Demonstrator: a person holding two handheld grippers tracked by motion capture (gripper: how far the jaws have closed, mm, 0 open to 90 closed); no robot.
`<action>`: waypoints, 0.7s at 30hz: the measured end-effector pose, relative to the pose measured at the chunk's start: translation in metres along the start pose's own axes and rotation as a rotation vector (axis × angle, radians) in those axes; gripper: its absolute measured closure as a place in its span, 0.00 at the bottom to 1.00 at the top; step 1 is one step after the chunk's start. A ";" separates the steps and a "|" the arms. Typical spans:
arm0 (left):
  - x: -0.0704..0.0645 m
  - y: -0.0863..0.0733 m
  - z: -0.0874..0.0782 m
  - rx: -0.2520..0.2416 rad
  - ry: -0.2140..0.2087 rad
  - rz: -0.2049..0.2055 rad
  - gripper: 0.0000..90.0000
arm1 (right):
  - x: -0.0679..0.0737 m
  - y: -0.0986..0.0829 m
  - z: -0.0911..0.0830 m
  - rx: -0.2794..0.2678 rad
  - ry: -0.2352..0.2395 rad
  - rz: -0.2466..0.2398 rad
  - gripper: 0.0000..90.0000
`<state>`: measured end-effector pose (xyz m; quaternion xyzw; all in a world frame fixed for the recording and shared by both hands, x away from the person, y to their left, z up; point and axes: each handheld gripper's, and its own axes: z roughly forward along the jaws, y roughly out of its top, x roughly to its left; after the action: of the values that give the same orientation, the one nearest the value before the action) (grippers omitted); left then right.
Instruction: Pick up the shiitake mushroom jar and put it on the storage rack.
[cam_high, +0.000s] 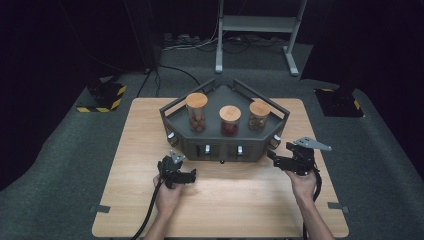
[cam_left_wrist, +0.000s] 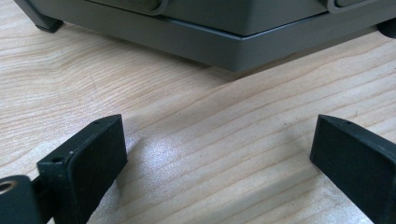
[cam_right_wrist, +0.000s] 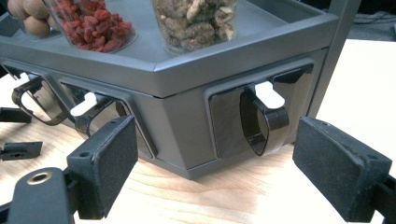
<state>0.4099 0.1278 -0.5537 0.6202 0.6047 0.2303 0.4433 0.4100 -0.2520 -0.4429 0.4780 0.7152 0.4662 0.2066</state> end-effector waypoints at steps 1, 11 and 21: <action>0.000 0.000 0.000 0.000 -0.001 -0.001 0.04 | 0.000 -0.001 0.000 0.003 -0.001 0.003 0.15; 0.000 0.000 0.000 0.001 0.000 0.002 0.04 | 0.000 -0.011 0.005 0.020 -0.002 0.012 0.15; 0.000 0.000 0.000 -0.001 -0.001 -0.002 0.04 | 0.002 -0.020 0.010 0.042 -0.005 0.004 0.15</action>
<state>0.4100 0.1277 -0.5538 0.6195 0.6050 0.2297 0.4443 0.4069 -0.2474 -0.4645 0.4849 0.7232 0.4505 0.1973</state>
